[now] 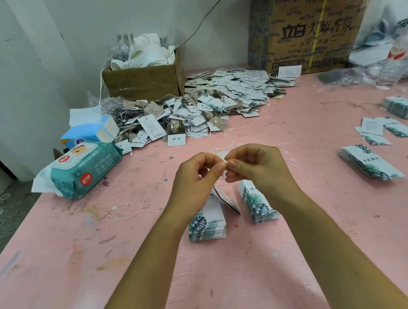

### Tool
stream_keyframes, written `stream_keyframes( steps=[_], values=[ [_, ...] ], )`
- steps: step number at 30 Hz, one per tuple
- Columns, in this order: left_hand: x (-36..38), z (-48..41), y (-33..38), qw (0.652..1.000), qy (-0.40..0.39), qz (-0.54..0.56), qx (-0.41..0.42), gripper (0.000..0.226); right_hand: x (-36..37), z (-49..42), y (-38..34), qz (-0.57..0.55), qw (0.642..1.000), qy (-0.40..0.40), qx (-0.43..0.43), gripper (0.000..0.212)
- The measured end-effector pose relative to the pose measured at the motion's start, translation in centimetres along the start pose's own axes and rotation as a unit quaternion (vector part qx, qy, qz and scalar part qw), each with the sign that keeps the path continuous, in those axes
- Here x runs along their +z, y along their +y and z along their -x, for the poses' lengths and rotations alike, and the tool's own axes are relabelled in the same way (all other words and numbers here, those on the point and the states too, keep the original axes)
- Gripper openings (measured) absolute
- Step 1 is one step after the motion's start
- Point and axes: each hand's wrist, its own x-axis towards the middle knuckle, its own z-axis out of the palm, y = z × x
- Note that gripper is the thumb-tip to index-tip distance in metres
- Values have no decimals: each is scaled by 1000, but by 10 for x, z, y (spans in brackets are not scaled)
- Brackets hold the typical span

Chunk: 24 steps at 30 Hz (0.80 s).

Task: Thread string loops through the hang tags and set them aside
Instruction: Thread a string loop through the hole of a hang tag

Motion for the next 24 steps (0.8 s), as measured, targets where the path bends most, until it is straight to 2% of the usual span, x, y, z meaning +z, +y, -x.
stream_keyframes(
  steps=[5,14,24],
  values=[
    [-1,-2,-2,1000,4,-15,-2,21,1,0,-3,14,1000,-21,10,20],
    [-1,-1,-3,1000,21,1,-11,25,7,0,-2,15,1000,-4,-2,25],
    [0,-1,-3,999,15,35,-11,21,7,-1,-2,0,1000,3,8,19]
  ],
)
